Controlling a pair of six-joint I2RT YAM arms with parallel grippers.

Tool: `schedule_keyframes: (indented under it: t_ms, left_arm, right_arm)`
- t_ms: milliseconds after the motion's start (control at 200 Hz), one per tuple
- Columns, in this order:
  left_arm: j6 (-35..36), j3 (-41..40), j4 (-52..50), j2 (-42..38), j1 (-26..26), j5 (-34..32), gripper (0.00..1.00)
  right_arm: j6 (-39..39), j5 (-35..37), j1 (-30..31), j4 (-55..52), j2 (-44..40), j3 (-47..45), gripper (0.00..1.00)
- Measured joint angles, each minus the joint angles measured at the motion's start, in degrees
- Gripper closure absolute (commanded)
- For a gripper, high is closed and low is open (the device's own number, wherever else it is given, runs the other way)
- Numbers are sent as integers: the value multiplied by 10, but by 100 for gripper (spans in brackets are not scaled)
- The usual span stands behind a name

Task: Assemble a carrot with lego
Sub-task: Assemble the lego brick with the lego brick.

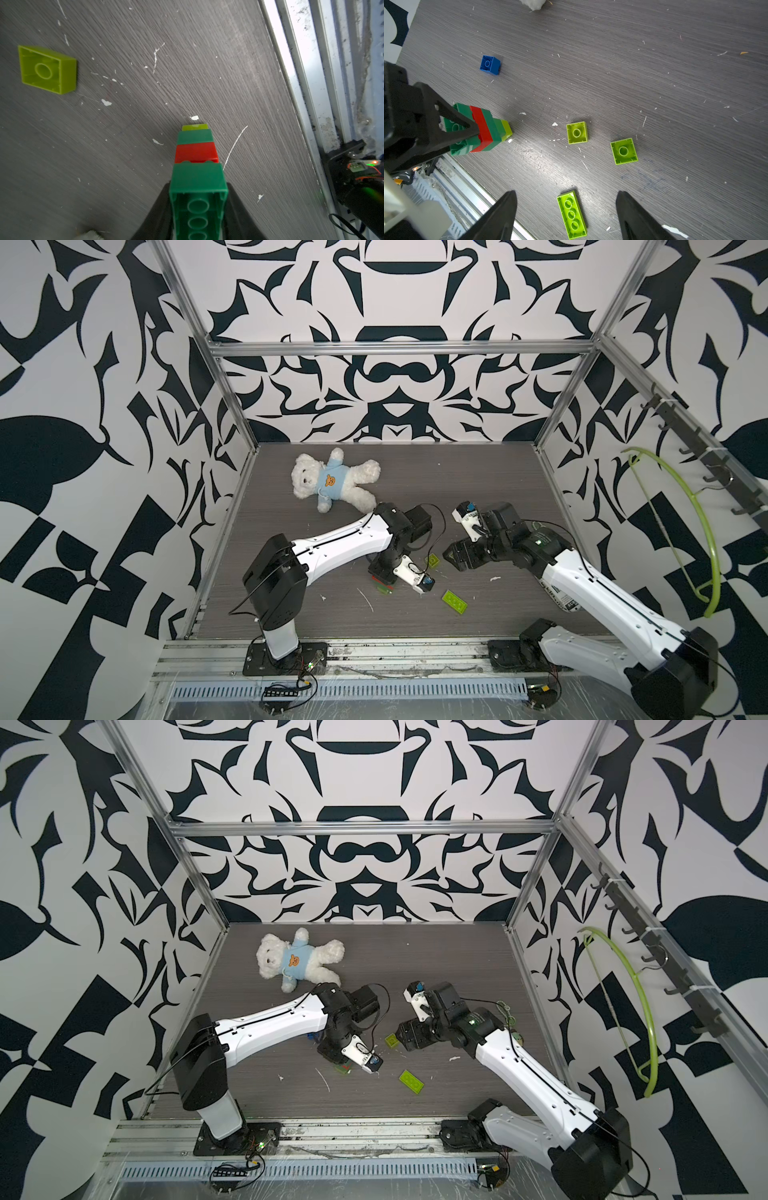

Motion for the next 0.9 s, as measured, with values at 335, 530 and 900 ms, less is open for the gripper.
schedule_keyframes:
  t_ms: [335, 530, 900]
  left_arm:
    - [-21, 0, -5, 0, -2, -2, 100]
    - [-31, 9, -7, 0, -4, -2, 100]
    - [-24, 5, -6, 0, -6, -2, 100]
  right_arm:
    - [0, -2, 0, 0, 0, -2, 20]
    - [0, -2, 0, 0, 0, -3, 20]
    - [0, -4, 0, 0, 0, -5, 20]
